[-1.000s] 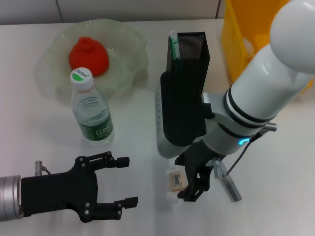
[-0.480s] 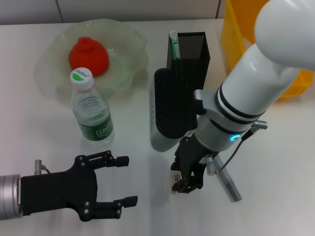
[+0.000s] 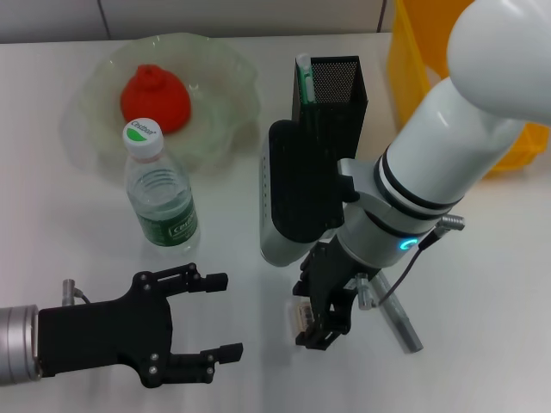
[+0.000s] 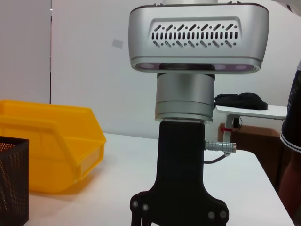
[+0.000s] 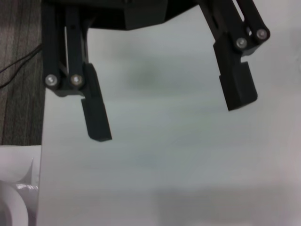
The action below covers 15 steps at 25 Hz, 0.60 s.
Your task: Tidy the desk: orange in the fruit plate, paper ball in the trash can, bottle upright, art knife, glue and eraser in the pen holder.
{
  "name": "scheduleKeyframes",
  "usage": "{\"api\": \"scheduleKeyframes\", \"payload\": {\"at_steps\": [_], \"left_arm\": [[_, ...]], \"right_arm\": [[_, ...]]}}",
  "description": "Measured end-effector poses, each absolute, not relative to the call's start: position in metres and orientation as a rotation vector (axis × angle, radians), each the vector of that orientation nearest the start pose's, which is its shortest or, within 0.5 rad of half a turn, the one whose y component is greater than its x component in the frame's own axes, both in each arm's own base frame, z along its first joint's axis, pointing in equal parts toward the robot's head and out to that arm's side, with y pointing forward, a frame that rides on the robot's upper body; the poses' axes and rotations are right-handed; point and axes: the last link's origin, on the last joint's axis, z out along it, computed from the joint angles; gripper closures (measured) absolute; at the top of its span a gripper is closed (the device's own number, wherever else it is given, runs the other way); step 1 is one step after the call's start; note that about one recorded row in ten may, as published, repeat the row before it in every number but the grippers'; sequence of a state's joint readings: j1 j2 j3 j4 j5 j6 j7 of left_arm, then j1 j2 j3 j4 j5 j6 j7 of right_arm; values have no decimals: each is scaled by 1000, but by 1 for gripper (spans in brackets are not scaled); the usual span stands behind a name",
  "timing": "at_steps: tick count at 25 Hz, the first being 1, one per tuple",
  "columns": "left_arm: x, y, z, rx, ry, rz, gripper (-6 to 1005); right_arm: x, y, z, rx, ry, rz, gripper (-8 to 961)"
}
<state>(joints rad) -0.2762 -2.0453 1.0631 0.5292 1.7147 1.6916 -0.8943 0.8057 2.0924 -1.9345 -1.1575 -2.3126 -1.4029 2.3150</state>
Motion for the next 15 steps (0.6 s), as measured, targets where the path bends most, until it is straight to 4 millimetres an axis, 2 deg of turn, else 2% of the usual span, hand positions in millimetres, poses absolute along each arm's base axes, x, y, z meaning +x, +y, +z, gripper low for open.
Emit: {"api": "scheduleKeyframes", "payload": {"at_steps": [1, 7, 12, 15], "left_arm": [[-295, 227, -33, -2867, -242, -856, 185], [-295, 227, -33, -2868, -241, -859, 185], [-295, 228, -33, -2866, -240, -860, 185], [-295, 228, -33, -2863, -241, -858, 185]], "right_arm": [[116, 304, -117, -3107, 52, -744, 497], [121, 305, -121, -3094, 48, -775, 315], [122, 309, -123, -3086, 60, -795, 309], [120, 310, -122, -3085, 60, -777, 434]]}}
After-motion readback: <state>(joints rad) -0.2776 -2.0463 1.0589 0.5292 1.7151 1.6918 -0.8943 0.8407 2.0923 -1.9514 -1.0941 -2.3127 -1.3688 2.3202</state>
